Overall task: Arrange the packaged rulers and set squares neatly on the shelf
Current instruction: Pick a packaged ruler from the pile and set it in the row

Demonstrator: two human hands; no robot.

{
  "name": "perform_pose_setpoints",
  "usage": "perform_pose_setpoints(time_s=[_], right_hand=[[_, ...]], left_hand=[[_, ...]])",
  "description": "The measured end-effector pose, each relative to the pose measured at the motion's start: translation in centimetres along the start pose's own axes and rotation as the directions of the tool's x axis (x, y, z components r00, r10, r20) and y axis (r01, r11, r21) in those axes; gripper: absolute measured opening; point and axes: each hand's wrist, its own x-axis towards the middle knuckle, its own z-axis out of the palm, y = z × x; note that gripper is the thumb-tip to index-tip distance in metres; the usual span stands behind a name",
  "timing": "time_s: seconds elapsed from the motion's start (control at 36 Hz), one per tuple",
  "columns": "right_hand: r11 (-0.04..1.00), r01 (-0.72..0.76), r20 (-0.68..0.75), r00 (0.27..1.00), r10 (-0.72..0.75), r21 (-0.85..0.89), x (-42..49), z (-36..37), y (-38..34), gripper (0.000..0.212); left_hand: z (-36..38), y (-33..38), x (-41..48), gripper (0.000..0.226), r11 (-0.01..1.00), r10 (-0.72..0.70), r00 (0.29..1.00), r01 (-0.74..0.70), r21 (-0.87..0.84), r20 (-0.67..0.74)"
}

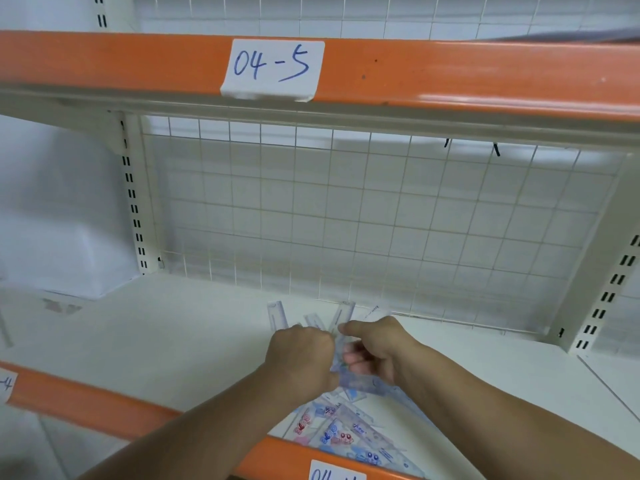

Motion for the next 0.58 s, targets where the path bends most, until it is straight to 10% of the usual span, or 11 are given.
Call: perform_pose_setpoints(time_s=[0.17,0.28,0.44,0.58], right_hand=[[0.965,0.054,-0.017,0.998,-0.061,-0.256,-0.2,-0.6,-0.1,0.029],[0.406,0.204,0.019,0.91,-0.415,-0.891,-0.4,-2.0,0.0,0.046],[-0.326,0.374,0.494,0.583,-0.645,-0.868,-0.1,-2.9,0.5,0.039],[-0.486,0.309,0.572,0.534,-0.622,-0.817,0.3,-2.5,1.7,0.038]], left_hand=[[0.5,-0.3,0.2,0.029,0.998,-0.058,0.993,0.061,-0.026,0.1],[0.9,-2.0,0.4,0.018,0.987,-0.158,0.975,0.158,0.01,0.154],[1.0,-3.1,0.5,0.011,0.986,-0.158,0.981,0.152,0.063,0.114],[1.2,-2.2,0.8,0.014,0.994,-0.087,0.993,0.081,0.076,0.082]])
